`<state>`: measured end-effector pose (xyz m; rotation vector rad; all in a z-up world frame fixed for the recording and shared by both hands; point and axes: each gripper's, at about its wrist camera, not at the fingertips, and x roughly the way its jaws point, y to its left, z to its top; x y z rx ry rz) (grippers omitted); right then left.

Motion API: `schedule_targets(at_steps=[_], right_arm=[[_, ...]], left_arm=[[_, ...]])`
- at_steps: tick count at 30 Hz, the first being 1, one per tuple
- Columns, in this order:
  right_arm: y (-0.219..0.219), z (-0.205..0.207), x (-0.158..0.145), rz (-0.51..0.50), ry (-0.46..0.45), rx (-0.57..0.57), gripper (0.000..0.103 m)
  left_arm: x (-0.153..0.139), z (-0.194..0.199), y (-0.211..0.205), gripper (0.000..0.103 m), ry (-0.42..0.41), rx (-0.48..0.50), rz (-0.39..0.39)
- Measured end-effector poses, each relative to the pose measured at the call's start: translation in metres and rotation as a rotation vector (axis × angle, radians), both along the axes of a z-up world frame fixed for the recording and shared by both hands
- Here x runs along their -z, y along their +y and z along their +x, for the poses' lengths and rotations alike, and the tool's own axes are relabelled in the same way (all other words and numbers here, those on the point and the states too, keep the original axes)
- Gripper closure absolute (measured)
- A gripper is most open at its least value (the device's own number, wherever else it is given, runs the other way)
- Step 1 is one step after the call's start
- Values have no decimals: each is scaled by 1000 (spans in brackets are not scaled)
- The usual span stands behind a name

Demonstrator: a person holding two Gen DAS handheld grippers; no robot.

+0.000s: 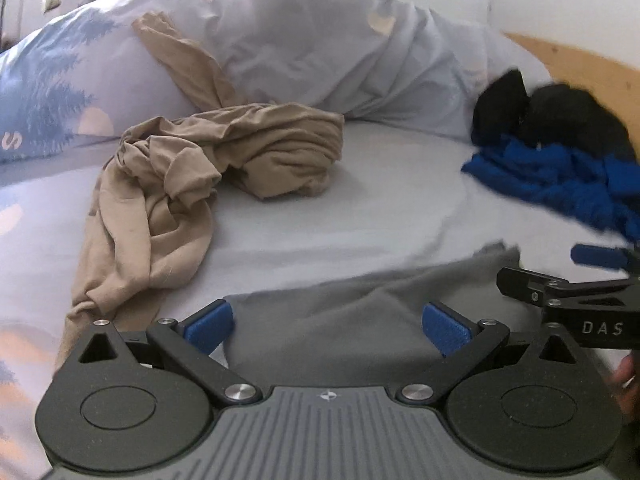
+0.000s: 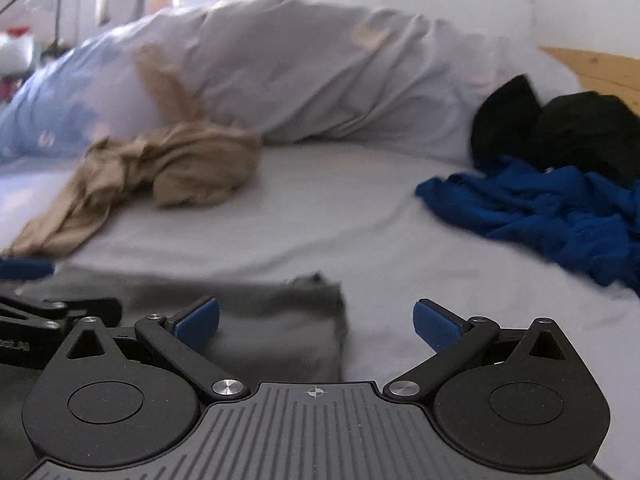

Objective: Fold clothes
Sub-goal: 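Smooth the folded grey shirt flat with both open grippers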

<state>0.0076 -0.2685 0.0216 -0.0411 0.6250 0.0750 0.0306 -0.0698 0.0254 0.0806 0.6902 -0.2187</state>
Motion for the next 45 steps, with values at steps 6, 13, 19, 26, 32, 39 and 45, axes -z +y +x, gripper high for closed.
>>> schedule_targets(at_steps=[6,13,19,26,32,39,45], right_arm=[[-13,7,2,-93,41,35,0],[-13,0,-17,-8,-2,41,0],[14,-22,-35,110,-32,-200,0],[65,-25,-14,59,60,-302,0],[71,-37,-5,18,99,-278,0],[52,-90,-1,46,152,-214,0],[54,-154,-1,-31,194,-145,0]], left_arm=[[0,5,11,0,-9,10,72],[-27,7,48,0,31,-131,-112],[-33,12,45,0,113,15,-405],[6,25,44,0,197,-67,-324],[12,19,25,0,146,-35,-189],[9,20,32,0,144,-25,-205],[10,19,29,0,131,-35,-197]])
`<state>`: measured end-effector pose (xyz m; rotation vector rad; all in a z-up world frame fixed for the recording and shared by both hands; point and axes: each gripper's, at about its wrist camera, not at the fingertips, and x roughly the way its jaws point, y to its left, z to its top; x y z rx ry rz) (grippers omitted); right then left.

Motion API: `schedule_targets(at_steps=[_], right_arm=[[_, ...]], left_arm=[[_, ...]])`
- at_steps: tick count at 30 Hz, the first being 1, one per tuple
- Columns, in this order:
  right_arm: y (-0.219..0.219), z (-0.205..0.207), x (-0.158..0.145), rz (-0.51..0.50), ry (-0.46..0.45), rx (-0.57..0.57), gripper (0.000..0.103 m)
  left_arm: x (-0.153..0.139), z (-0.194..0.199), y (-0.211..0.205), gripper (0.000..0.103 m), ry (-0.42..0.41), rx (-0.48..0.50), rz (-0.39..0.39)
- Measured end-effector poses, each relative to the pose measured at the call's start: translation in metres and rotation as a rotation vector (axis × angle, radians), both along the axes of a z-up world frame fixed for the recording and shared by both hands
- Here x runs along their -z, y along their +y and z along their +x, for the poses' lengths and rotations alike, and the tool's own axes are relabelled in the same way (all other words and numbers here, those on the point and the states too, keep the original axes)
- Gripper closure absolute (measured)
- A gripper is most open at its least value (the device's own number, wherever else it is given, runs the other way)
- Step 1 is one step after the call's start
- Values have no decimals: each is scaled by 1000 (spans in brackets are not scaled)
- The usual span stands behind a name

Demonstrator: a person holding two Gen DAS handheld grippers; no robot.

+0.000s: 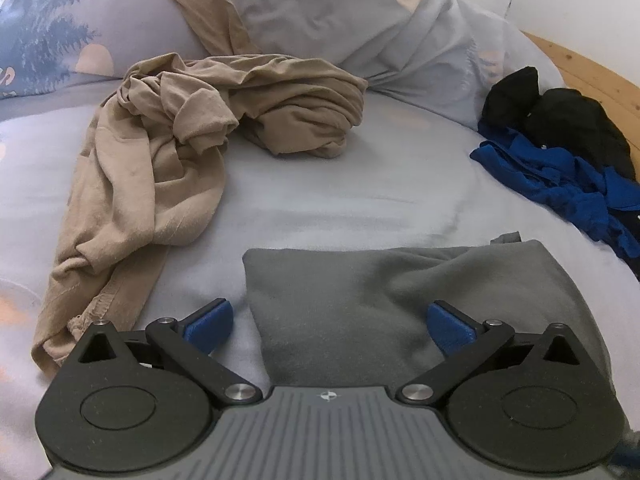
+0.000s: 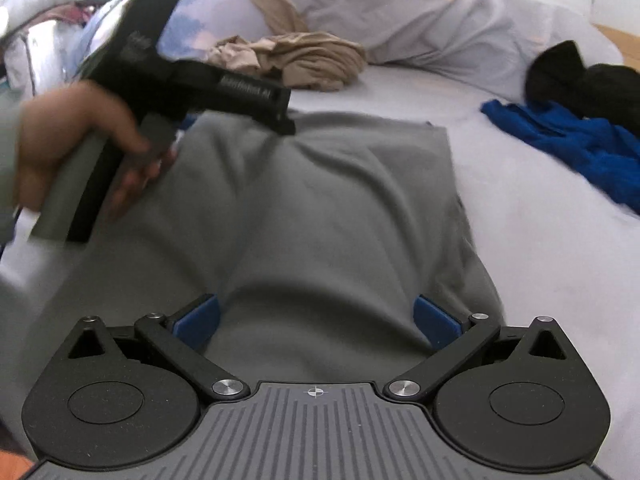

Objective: Fold clothes
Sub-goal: 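Smooth the folded grey shirt flat with both open grippers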

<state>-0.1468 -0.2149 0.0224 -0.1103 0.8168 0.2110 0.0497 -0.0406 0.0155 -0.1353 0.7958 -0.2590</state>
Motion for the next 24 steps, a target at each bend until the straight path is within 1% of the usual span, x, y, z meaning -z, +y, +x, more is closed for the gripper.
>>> schedule_targets(at_steps=[1,3,6,8,9,11,12,14,15,17,18,19,20,22,23,24], right_arm=[[0,-9,-1,-15,7,9,0],[-7,-21,-5,5,72,58,0],[-19,-35,-16,34,130,112,0],[-28,-42,-23,49,172,149,0],[-34,-46,-27,63,171,179,0],[-47,-52,-36,87,133,259,0],[-55,-55,-39,113,103,296,0],[-65,-57,-45,169,53,339,0],[-66,-55,-46,184,41,332,0],[-57,-51,-46,169,20,284,0],[-52,-49,-46,159,9,258,0],[-42,-46,-45,123,-1,220,0],[-31,-41,-43,86,-14,169,0],[-13,-34,-39,43,-33,80,0],[-6,-31,-37,37,-42,57,0],[-3,-26,-36,57,-43,49,0]], left_arm=[[0,0,0,0,-1,1,0],[0,-1,0,0,-3,1,-1],[-3,-1,0,0,-1,-2,0],[-8,-2,-1,0,21,-13,-8],[-11,-3,0,0,33,-13,-26],[-20,-8,0,0,30,12,-97],[-26,-12,-1,0,9,28,-115],[-35,-22,-7,0,-51,65,-119],[-38,-24,-10,0,-74,95,-110],[-44,-28,-19,0,-122,178,-83],[-47,-32,-23,0,-168,231,-77],[-51,-36,-26,0,-210,269,-69],[-54,-40,-30,0,-236,275,-50],[-59,-44,-35,0,-264,244,0],[-59,-45,-35,0,-275,230,17],[-59,-45,-34,0,-284,199,44]])
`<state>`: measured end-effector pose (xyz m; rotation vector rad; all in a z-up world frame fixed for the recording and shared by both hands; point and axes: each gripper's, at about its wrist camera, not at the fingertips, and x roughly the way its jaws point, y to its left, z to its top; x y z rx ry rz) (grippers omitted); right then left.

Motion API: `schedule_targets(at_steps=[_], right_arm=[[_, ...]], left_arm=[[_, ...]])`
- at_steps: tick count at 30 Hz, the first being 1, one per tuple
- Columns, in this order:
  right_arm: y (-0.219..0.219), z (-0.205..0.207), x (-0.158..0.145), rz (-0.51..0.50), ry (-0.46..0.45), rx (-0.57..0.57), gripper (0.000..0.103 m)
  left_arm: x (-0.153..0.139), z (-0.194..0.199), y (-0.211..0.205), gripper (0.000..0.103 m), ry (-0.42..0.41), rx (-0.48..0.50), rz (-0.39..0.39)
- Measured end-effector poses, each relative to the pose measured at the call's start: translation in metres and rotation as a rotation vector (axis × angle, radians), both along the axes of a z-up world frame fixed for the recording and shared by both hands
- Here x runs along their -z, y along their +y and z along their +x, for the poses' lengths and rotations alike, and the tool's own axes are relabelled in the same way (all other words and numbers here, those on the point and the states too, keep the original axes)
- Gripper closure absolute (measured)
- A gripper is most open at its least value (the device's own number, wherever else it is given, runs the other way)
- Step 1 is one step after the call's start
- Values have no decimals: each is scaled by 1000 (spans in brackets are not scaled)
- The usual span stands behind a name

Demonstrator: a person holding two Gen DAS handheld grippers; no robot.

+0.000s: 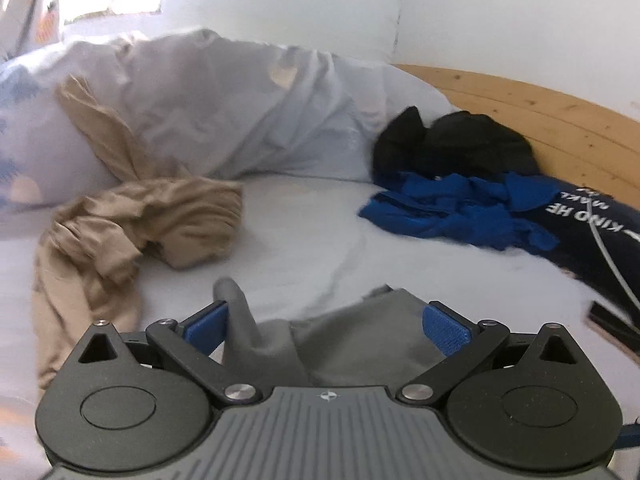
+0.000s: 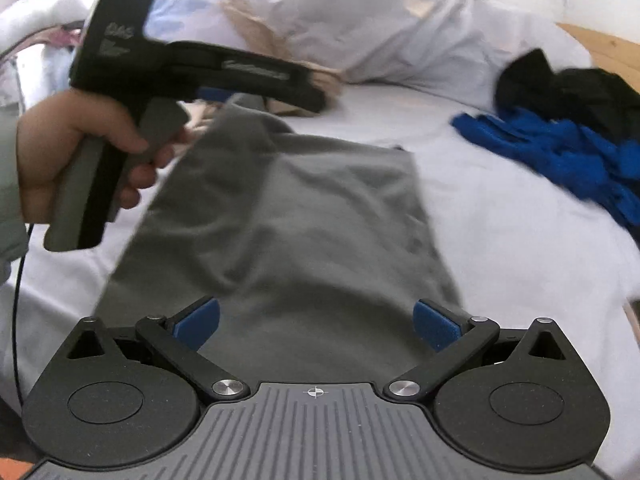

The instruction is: Fold clothes

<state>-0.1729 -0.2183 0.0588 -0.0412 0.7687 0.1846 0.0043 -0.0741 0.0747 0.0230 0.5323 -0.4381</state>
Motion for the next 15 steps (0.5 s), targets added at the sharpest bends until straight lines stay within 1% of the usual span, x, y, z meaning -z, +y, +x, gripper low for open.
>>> schedule_targets(at_steps=[1,3,4,5,6,7,8,10,11,13,15], right_arm=[[3,4,1,20,-2,-7,0],[5,8,2,50,-11,-4,0],[4,7,2,47,-20,-2,0],[4,6,3,44,-29,0,0],[3,5,4,42,-39,3,0],[1,5,4,46,-51,16,0],[-1,5,4,51,-62,28,0],[-7,8,3,83,-74,61,0],[-8,10,3,103,-80,69,0],[-9,12,2,132,-92,76,0],[-6,13,1,120,-106,87,0]], left_arm=[[1,2,3,0,-5,-41,22],[3,8,15,0,9,-112,19],[5,11,22,5,26,-133,3],[7,14,30,14,50,-149,-17],[10,17,37,20,77,-165,-31],[13,19,44,31,105,-181,-42],[15,20,50,38,122,-195,-48],[19,20,58,42,136,-216,-58],[17,19,61,49,130,-218,-66],[12,16,62,50,99,-219,-73],[7,12,61,49,74,-196,-107]])
